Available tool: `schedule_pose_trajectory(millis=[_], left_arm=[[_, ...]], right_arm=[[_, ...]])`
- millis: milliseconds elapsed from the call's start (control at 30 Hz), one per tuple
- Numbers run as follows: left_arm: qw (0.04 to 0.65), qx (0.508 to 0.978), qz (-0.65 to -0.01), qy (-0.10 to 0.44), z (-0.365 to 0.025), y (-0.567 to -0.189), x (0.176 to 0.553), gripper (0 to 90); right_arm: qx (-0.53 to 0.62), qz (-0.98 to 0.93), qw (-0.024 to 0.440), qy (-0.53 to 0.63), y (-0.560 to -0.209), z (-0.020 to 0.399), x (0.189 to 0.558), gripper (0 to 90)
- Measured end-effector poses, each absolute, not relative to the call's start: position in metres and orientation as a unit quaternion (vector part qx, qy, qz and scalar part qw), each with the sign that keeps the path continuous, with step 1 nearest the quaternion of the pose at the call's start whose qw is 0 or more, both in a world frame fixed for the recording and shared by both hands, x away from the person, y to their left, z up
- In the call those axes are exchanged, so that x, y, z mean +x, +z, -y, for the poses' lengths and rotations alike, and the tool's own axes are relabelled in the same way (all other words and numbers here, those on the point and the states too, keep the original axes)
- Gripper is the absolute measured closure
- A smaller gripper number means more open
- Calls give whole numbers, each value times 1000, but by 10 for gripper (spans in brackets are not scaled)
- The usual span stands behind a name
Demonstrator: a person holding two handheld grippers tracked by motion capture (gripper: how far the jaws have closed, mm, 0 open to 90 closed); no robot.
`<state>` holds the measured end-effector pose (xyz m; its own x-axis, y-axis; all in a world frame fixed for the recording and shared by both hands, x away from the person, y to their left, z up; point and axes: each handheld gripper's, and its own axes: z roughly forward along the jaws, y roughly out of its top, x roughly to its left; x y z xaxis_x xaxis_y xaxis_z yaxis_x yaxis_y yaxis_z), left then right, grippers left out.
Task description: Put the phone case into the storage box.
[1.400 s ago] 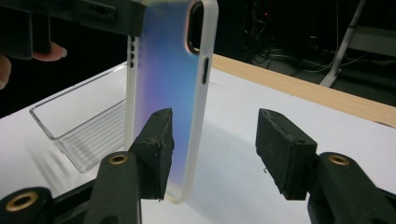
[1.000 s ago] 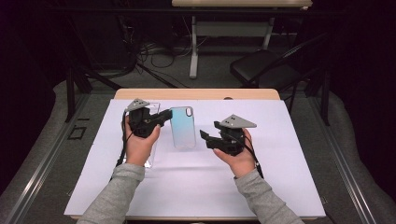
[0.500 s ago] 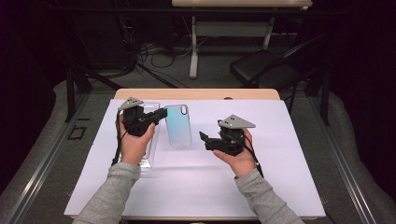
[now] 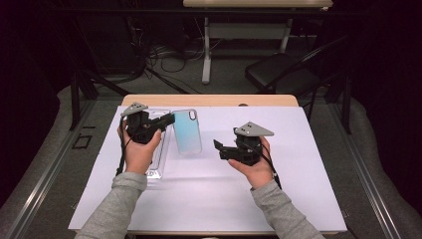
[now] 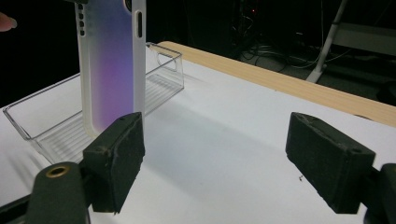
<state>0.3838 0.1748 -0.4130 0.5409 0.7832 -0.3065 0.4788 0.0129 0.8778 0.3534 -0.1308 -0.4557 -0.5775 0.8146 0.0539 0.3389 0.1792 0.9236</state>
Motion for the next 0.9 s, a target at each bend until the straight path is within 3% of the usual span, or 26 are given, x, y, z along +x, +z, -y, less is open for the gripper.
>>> schedule_pose_trajectory(millis=[900], left_arm=[[543, 678, -471, 157, -195, -404, 387, 843]], right_arm=[[398, -731, 237, 501, -456, 132, 354, 204]])
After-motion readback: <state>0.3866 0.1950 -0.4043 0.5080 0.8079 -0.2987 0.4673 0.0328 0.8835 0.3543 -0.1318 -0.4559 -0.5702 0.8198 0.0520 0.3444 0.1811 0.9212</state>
